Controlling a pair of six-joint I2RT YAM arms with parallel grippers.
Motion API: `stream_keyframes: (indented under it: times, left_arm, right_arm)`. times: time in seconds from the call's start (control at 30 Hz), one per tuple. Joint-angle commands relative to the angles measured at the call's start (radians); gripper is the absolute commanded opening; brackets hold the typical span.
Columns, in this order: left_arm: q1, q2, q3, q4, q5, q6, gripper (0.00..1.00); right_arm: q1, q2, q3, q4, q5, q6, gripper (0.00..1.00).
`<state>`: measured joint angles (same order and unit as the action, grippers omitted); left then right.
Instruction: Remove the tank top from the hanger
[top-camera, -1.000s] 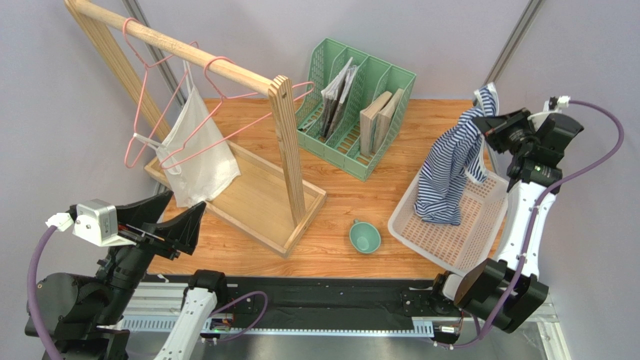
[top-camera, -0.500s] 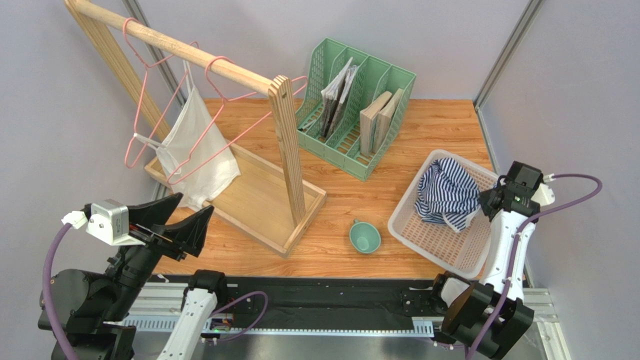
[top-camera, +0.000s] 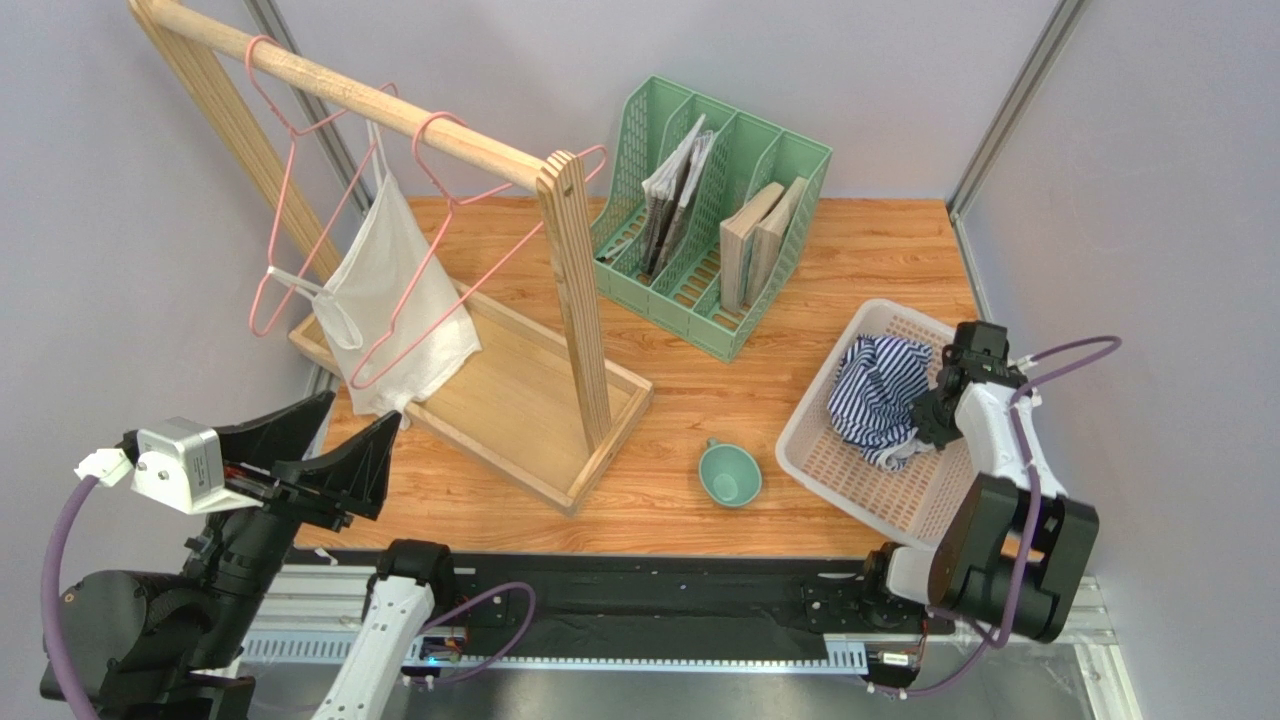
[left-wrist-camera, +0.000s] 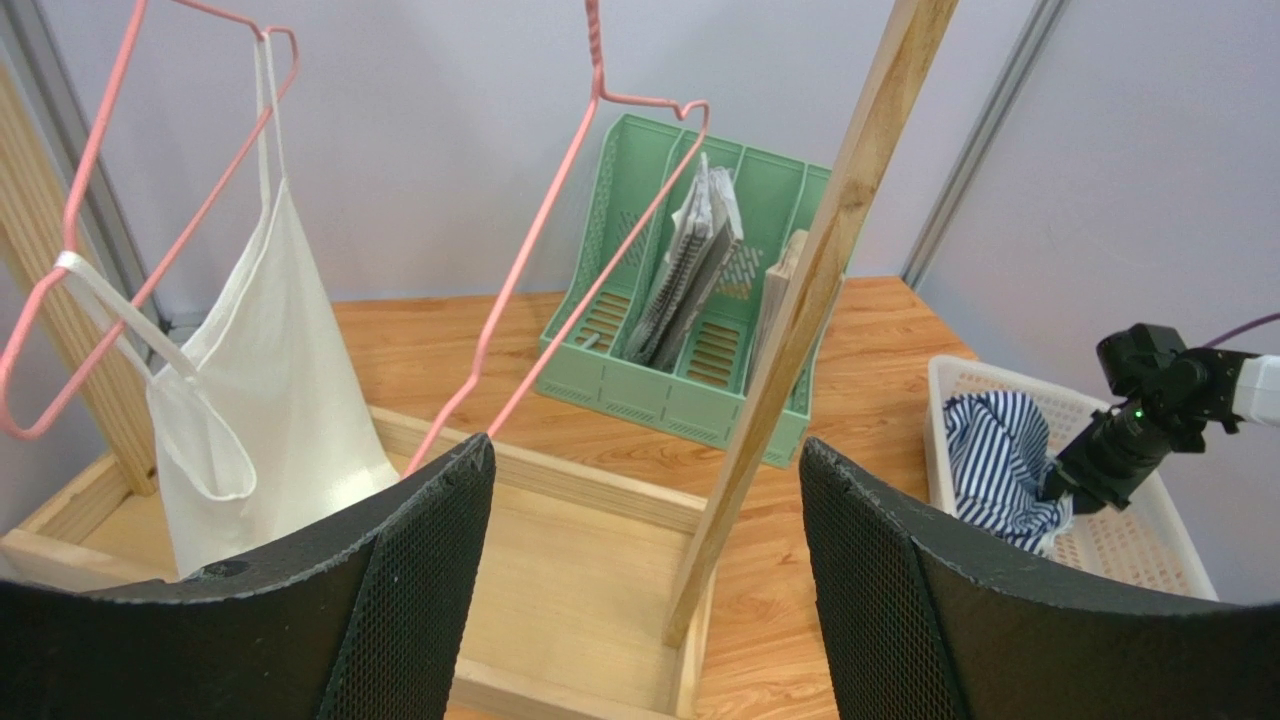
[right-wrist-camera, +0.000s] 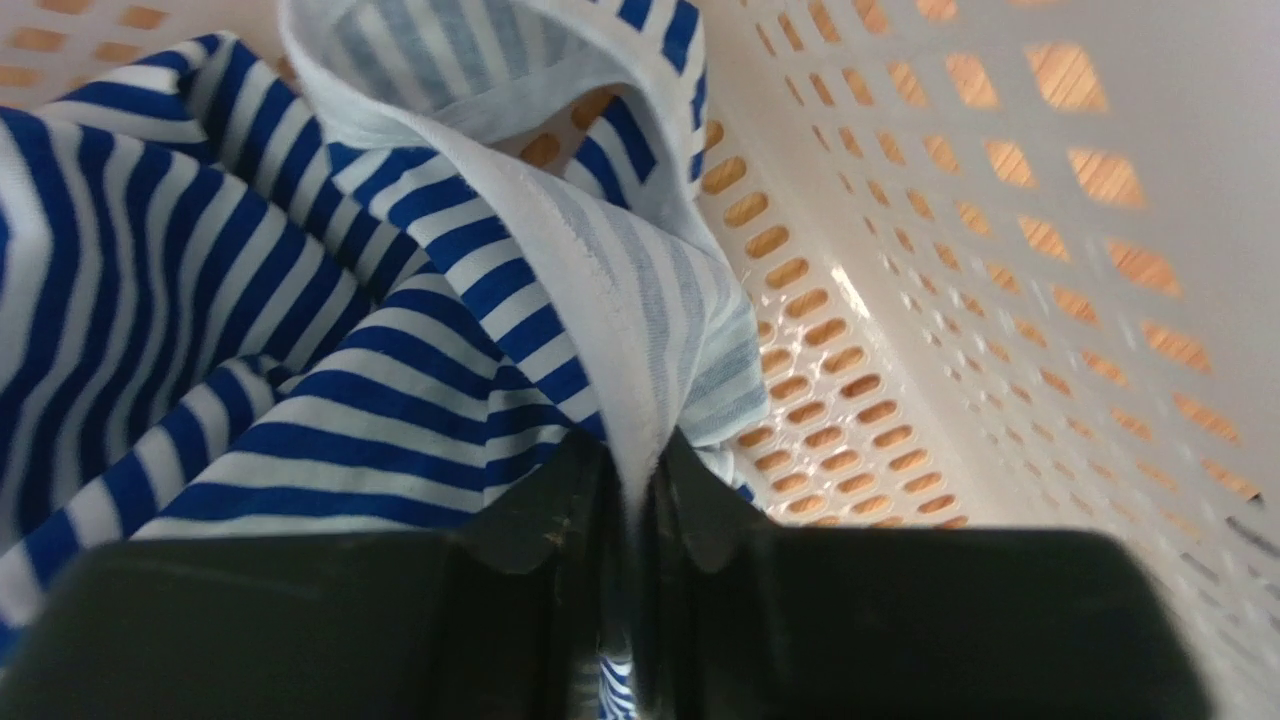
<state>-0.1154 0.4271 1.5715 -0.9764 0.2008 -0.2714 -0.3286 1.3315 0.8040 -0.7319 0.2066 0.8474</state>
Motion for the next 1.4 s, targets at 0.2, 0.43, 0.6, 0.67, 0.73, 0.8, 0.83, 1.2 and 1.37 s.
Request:
stream_keyframes:
  times: [0.2, 0.43, 0.6, 0.67, 0.73, 0.8, 0.83, 1.2, 1.37]
  left_arm:
    - [0.002, 0.082, 0.047, -0.056, 0.029, 0.037, 0.79]
    - [0.002, 0.096, 0.045, -0.053, 0.066, -0.018, 0.79]
    - [0.002, 0.085, 0.070, -0.074, 0.065, -0.052, 0.79]
    - [0.002, 0.094, 0.116, -0.111, 0.058, -0.049, 0.79]
    - [0.000, 0.111, 0.146, -0.133, 0.040, -0.048, 0.79]
    - [0.000, 0.130, 0.154, -0.139, 0.026, -0.058, 0.79]
    - [0.000, 0.136, 0.160, -0.140, 0.013, -0.063, 0.79]
    - [0.000, 0.418, 0.355, -0.140, -0.311, 0.012, 0.79]
    - [0.002, 0.642, 0.484, -0.170, -0.550, 0.046, 0.80]
  right_arm:
    - [0.051, 0.075, 0.130, -0.061, 0.215, -0.093, 1.00]
    - [0.172, -0.002, 0.260, -0.271, 0.382, -0.050, 1.00]
    - [0.269, -0.063, 0.325, -0.376, 0.448, -0.024, 1.00]
    - [0.290, -0.093, 0.328, -0.370, 0.433, -0.074, 1.00]
    - [0.321, -0.150, 0.319, -0.298, 0.381, -0.148, 1.00]
    - [0.370, -0.189, 0.291, -0.226, 0.254, -0.286, 1.00]
    - [0.379, -0.231, 0.281, -0.152, 0.150, -0.319, 1.00]
    - [0.848, -0.252, 0.291, 0.037, -0.024, -0.389, 1.00]
    - [0.921, -0.247, 0.305, 0.089, -0.121, -0.412, 1.00]
